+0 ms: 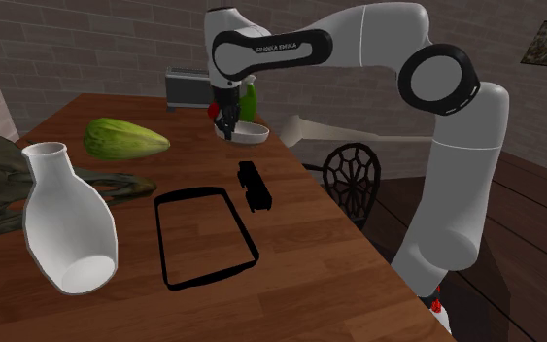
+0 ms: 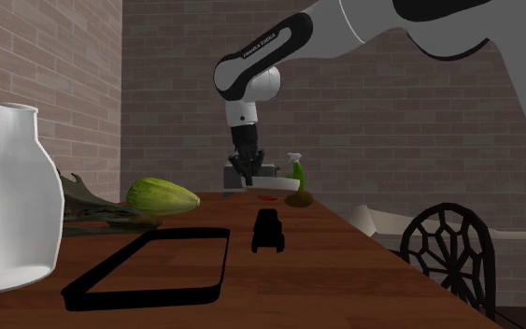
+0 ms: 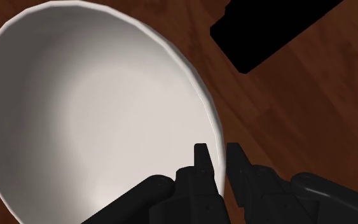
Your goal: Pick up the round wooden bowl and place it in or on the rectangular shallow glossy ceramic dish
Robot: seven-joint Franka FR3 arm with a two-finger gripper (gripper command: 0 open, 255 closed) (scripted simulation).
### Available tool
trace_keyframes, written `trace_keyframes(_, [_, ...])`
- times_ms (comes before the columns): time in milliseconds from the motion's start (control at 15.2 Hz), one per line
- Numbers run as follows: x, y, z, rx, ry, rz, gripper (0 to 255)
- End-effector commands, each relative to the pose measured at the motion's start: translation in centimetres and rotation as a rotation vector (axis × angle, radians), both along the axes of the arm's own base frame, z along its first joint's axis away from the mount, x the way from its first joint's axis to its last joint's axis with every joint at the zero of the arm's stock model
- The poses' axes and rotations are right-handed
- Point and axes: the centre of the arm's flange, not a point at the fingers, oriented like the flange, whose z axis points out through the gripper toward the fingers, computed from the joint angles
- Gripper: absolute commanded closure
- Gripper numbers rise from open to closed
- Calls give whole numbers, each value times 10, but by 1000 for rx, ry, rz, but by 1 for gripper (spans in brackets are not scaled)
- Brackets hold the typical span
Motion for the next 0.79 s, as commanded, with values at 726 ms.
trace_keyframes(726, [-32, 58, 47, 0, 0, 0, 255])
